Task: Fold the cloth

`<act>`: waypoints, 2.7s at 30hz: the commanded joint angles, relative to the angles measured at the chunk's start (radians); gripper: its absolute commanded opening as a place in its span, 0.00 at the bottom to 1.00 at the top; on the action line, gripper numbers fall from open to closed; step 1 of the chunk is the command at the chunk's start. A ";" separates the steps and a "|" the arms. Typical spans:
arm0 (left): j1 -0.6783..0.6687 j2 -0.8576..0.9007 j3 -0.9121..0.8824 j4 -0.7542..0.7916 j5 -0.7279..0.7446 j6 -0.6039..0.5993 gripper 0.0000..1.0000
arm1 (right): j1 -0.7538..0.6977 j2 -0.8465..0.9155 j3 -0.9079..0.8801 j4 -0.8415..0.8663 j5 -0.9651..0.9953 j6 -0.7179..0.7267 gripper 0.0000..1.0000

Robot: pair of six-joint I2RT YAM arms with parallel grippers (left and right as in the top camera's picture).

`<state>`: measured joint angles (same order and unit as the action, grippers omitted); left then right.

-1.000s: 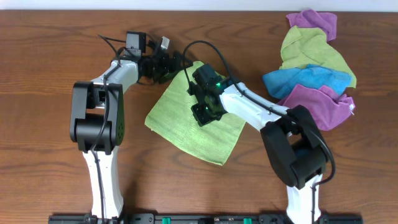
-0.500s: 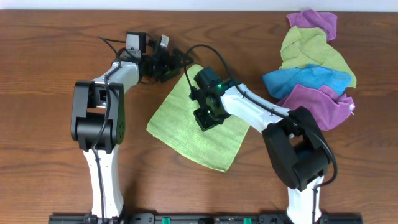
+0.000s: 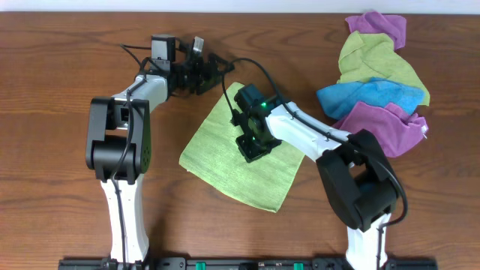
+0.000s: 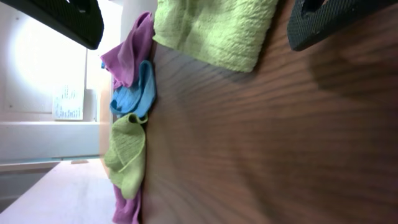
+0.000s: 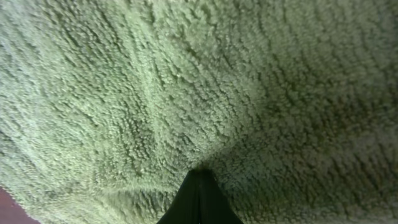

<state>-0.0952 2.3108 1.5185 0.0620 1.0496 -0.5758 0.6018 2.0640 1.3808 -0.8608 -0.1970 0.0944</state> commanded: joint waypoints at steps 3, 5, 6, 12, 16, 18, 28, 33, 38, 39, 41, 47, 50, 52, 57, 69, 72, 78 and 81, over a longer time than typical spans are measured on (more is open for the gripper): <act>0.059 0.023 -0.005 -0.053 0.013 0.055 0.97 | 0.007 -0.068 -0.029 -0.012 0.097 -0.003 0.02; 0.082 0.013 -0.004 -0.116 0.002 0.108 1.00 | 0.007 -0.148 -0.020 -0.005 0.128 -0.002 0.01; 0.089 0.002 -0.004 -0.158 -0.023 0.127 0.94 | 0.007 -0.190 -0.016 0.000 0.149 -0.003 0.02; 0.049 -0.218 -0.002 -0.447 -0.421 0.389 0.95 | -0.024 -0.498 -0.002 0.050 0.259 -0.029 0.02; -0.066 -0.326 -0.001 -0.554 -0.721 0.424 0.65 | -0.087 -0.658 -0.002 -0.013 0.330 -0.018 0.02; -0.135 -0.329 -0.002 -0.564 -0.770 0.443 0.11 | -0.119 -0.720 -0.002 -0.048 0.365 -0.017 0.01; -0.401 -0.258 -0.002 -0.469 -1.090 0.667 0.05 | -0.231 -0.893 -0.002 -0.135 0.410 -0.022 0.01; -0.402 -0.188 -0.002 -0.420 -1.033 0.666 0.05 | -0.235 -0.901 -0.002 -0.177 0.412 -0.034 0.01; -0.403 -0.125 -0.002 -0.378 -1.022 0.666 0.05 | -0.235 -0.901 -0.002 -0.185 0.412 -0.042 0.02; -0.403 -0.115 -0.002 -0.365 -1.023 0.666 0.06 | -0.235 -0.901 -0.002 -0.186 0.411 -0.044 0.02; -0.399 -0.098 -0.002 -0.339 -1.024 0.666 0.06 | -0.235 -0.901 -0.002 -0.188 0.411 -0.044 0.01; -0.352 -0.035 -0.002 -0.335 -1.164 0.679 0.05 | -0.235 -0.901 -0.002 -0.192 0.411 -0.044 0.02; -0.299 -0.029 -0.002 -0.347 -1.239 0.685 0.05 | -0.235 -0.901 -0.003 -0.191 0.411 -0.044 0.02; -0.252 -0.029 -0.002 -0.347 -1.241 0.685 0.05 | -0.235 -0.897 -0.003 -0.192 0.410 -0.044 0.02; -0.138 -0.029 -0.002 -0.372 -1.238 0.684 0.06 | -0.235 -0.864 -0.003 -0.198 0.405 -0.043 0.02; -0.082 -0.036 0.007 -0.377 -1.115 0.571 0.06 | -0.234 -0.636 -0.004 -0.013 0.303 -0.046 0.01; -0.081 -0.065 0.032 -0.399 -1.047 0.488 0.06 | -0.234 -0.572 -0.004 0.018 0.255 -0.061 0.01; -0.081 -0.269 0.115 -0.565 -1.012 0.403 0.06 | -0.266 -0.515 -0.003 0.093 0.236 -0.114 0.01; -0.077 -0.398 0.130 -0.665 -1.011 0.401 0.06 | -0.311 -0.515 -0.002 0.089 0.175 -0.148 0.01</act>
<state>-0.1749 2.0563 1.5913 -0.5755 0.0235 -0.1421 0.3321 1.5578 1.3670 -0.7704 0.0307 -0.0029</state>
